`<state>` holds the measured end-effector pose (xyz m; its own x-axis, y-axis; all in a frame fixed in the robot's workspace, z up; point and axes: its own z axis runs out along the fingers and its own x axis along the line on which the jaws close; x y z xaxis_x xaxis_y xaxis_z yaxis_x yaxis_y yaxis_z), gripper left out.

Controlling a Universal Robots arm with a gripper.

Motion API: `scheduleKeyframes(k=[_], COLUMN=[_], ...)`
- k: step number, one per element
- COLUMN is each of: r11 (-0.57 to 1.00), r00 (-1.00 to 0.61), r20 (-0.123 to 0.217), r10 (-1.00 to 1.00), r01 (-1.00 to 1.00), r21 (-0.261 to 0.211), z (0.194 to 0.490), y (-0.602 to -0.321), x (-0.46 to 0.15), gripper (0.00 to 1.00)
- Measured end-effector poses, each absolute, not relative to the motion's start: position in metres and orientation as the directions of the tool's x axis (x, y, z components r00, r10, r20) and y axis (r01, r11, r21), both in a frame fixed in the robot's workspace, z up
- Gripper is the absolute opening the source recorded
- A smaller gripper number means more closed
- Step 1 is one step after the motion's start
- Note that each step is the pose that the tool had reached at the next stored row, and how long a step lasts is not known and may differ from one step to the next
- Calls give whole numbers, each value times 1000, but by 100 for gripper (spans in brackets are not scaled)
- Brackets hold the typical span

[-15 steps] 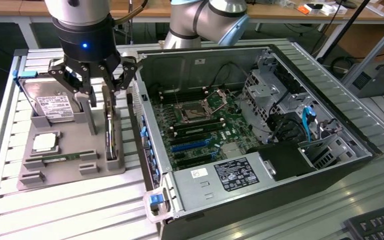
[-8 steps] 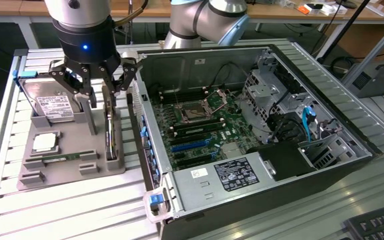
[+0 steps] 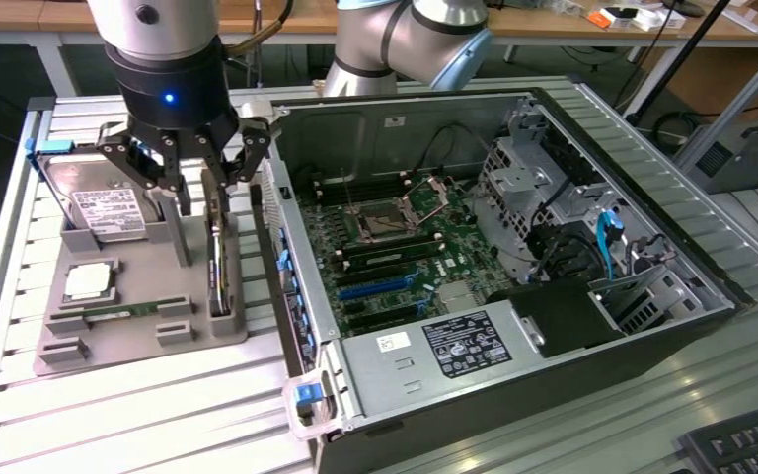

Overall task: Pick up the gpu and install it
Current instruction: 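Pick up the gpu and move the gpu toward the slot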

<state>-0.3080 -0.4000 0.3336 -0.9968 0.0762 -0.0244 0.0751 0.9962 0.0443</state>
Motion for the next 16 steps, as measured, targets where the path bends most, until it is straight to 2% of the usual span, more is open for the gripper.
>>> scheduleKeyframes(k=[16], r11=[996], r00=[-997], r20=[-24], r10=[76], r01=[75], r21=[44], z=[316], y=[-400], x=[-308], gripper=[42])
